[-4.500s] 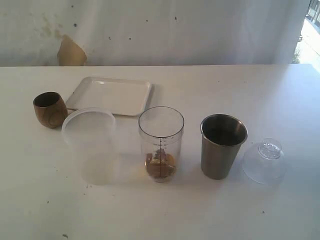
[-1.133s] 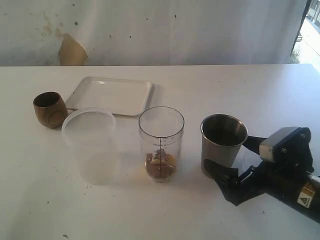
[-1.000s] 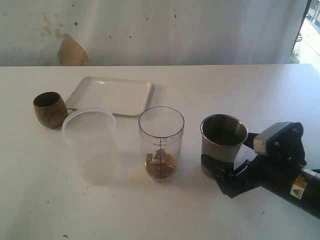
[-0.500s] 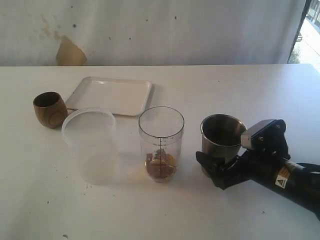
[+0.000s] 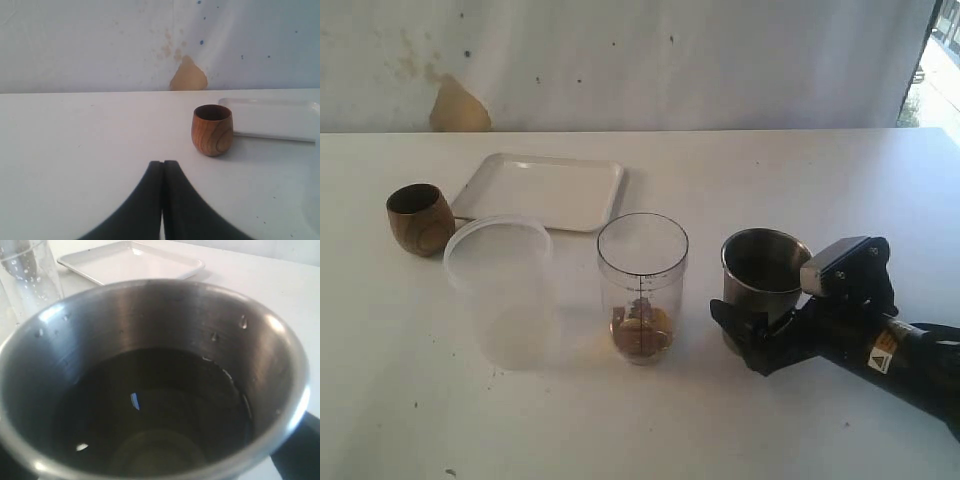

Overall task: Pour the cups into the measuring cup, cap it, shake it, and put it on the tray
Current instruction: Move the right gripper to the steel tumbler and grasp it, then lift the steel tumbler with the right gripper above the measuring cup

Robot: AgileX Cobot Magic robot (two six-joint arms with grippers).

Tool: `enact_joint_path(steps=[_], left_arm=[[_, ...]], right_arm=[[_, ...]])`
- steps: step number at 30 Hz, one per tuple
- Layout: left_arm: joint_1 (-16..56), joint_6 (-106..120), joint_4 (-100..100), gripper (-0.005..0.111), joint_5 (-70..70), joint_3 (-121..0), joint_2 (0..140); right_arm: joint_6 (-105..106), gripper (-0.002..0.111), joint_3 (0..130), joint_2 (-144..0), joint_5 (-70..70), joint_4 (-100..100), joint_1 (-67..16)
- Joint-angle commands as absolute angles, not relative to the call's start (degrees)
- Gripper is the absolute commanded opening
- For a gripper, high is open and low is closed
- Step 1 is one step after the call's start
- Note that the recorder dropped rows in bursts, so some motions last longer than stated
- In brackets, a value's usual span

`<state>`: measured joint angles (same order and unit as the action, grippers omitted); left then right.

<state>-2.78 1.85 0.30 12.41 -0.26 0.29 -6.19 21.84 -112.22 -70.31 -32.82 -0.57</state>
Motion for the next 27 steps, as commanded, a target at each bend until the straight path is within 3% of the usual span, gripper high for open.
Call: enact_joint_path(steps=[1, 5, 7, 9, 12, 13, 24, 27], left_arm=[[-2.8, 1.6, 0.5, 0.000, 12.0, 0.0, 0.0], [-2.8, 1.6, 0.5, 0.000, 12.0, 0.0, 0.0], [-2.8, 1.6, 0.5, 0.000, 12.0, 0.0, 0.0], [-2.8, 1.6, 0.5, 0.000, 12.0, 0.0, 0.0], [-2.8, 1.6, 0.5, 0.000, 12.0, 0.0, 0.0], [-2.8, 1.6, 0.5, 0.000, 12.0, 0.0, 0.0], [-2.8, 1.6, 0.5, 0.000, 12.0, 0.0, 0.0], [-2.8, 1.6, 0.5, 0.000, 12.0, 0.0, 0.0]], right_arm=[[-6.7, 0.105, 21.9, -112.4, -70.0, -33.3, -0.6], [-6.9, 0.099, 22.0, -112.4, -70.0, -33.0, -0.6], [-6.9, 0.080, 22.0, -112.4, -70.0, -33.0, -0.6], [-6.9, 0.045, 22.0, -112.4, -70.0, -33.7, -0.6], [-9.6, 0.004, 22.0, -110.6, -70.0, -38.1, -0.6], [-10.5, 0.000, 22.0, -109.4, -70.0, -39.5, -0.6], [-16.9, 0.000, 22.3, -93.9, -70.0, -38.5, -0.6], [-17.9, 0.000, 23.9, -89.7, -64.5, -39.6, -0.6]])
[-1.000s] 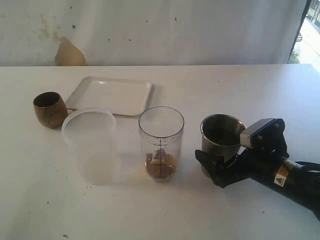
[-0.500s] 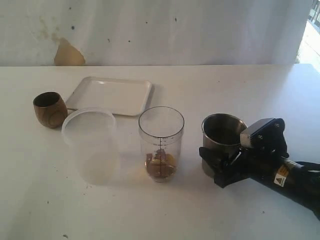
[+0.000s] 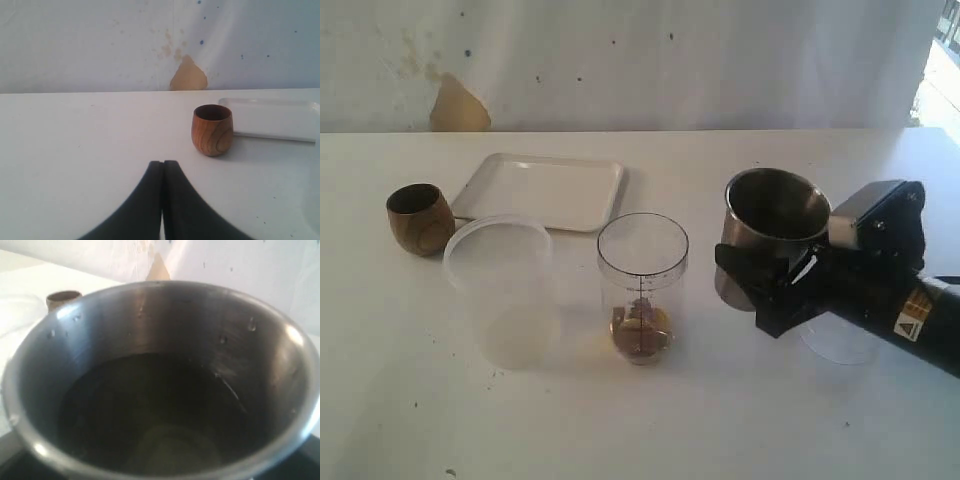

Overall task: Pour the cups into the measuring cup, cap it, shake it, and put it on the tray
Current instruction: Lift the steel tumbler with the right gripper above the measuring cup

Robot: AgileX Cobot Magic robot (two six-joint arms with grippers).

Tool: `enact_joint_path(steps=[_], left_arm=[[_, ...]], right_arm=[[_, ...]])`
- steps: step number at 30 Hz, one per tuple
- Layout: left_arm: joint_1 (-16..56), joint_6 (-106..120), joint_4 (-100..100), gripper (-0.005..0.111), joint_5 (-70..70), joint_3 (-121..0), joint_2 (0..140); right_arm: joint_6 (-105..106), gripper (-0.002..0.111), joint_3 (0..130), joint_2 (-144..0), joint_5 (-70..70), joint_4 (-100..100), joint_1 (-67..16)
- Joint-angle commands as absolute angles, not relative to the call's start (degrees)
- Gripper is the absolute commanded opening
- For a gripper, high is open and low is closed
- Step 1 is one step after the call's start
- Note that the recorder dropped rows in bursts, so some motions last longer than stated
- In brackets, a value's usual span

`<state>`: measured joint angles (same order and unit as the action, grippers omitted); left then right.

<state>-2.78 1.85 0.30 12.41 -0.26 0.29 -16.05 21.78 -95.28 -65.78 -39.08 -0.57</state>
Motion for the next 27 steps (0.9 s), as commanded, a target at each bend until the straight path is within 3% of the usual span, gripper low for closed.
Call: enact_joint_path(steps=[1, 13, 27], left_arm=[[-2.8, 1.6, 0.5, 0.000, 12.0, 0.0, 0.0], [-2.8, 1.6, 0.5, 0.000, 12.0, 0.0, 0.0], [-2.8, 1.6, 0.5, 0.000, 12.0, 0.0, 0.0]], right_arm=[[-18.9, 0.000, 24.8, -88.4, -62.5, -40.1, -0.6], [-25.2, 0.000, 39.6, -84.8, -51.2, -48.8, -1.0], [-17.9, 0.000, 45.6, -90.2, -47.3, -50.0, -6.0]])
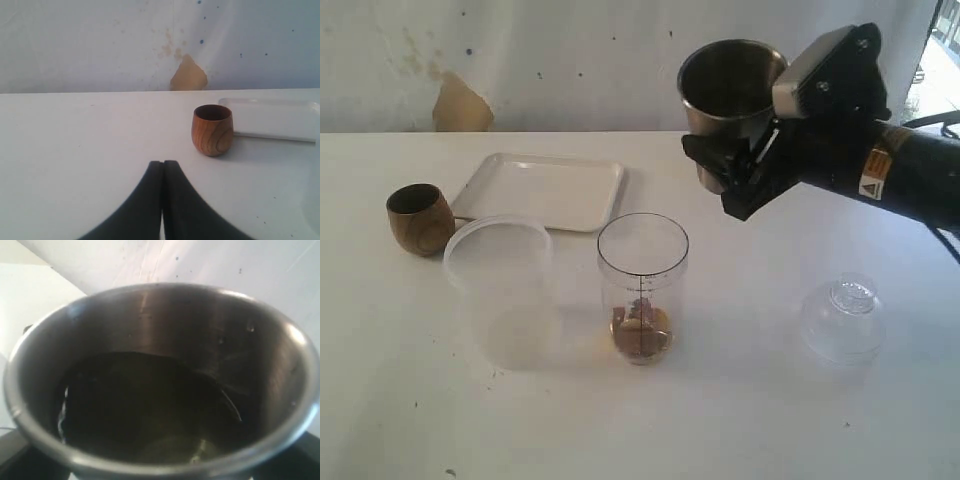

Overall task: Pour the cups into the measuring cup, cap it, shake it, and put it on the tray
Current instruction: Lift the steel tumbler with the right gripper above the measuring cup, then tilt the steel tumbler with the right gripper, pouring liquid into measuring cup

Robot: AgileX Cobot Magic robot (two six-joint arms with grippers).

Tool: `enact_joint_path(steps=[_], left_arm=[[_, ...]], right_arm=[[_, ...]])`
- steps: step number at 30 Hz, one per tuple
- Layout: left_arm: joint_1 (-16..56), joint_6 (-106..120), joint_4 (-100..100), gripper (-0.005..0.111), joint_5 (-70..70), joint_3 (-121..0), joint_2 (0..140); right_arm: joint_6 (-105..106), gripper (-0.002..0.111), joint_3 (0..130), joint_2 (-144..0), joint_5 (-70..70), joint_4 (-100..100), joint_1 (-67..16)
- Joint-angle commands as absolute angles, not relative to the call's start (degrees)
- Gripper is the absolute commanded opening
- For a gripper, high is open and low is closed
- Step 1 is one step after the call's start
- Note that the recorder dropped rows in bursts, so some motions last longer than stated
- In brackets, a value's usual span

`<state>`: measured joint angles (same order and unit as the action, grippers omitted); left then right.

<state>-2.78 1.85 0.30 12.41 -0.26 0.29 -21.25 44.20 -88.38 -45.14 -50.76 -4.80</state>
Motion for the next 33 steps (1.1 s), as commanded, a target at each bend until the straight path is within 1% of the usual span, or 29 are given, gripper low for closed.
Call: enact_joint_path(steps=[1, 13, 33], left_arm=[[-2.8, 1.6, 0.5, 0.000, 12.0, 0.0, 0.0], [-2.8, 1.6, 0.5, 0.000, 12.0, 0.0, 0.0], [-2.8, 1.6, 0.5, 0.000, 12.0, 0.0, 0.0]], right_arm=[[-17.9, 0.000, 45.9, -90.8, -47.3, -50.0, -6.3], [-10.2, 0.000, 46.7, -95.9, -48.9, -51.4, -6.3], [8.0, 0.000, 46.8, -96.2, -51.9, -52.3, -6.3]])
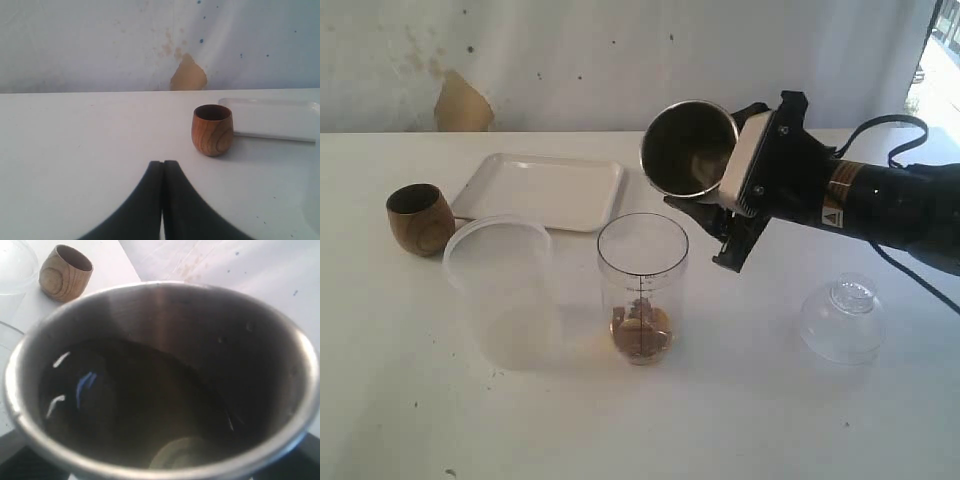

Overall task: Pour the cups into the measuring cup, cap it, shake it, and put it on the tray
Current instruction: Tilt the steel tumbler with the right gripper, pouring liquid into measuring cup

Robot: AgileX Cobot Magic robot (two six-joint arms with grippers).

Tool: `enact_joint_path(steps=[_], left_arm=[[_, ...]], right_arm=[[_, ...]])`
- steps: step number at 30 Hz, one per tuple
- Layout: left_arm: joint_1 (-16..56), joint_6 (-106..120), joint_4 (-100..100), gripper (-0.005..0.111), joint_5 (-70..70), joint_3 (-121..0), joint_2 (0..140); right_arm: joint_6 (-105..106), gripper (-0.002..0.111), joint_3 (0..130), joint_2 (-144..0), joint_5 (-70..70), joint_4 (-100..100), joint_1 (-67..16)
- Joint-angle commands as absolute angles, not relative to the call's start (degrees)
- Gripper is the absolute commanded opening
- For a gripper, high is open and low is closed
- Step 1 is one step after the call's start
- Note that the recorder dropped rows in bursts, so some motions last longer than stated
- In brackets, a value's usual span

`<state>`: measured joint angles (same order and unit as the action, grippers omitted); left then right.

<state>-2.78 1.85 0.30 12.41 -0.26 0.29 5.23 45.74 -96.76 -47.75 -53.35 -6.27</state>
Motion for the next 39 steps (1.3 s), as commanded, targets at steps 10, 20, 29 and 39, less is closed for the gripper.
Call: enact_joint_path(steps=[10, 20, 29, 39], left_arm=[[-2.8, 1.6, 0.5, 0.000, 12.0, 0.0, 0.0], [-2.8, 1.6, 0.5, 0.000, 12.0, 0.0, 0.0], [-2.8, 1.6, 0.5, 0.000, 12.0, 0.0, 0.0], [-2.8, 1.6, 0.5, 0.000, 12.0, 0.0, 0.0]], right_arm=[[16.4, 0.000, 46.8, -96.2, -51.7, -52.3, -6.3], [22.1, 0.000, 46.9, -96.1, -51.5, -52.3, -6.3], [26.0, 0.000, 48.1, -96.1, -50.6, -52.3, -6.3], [30.4, 0.000, 48.5, -96.1, -50.1, -52.2, -6.3]])
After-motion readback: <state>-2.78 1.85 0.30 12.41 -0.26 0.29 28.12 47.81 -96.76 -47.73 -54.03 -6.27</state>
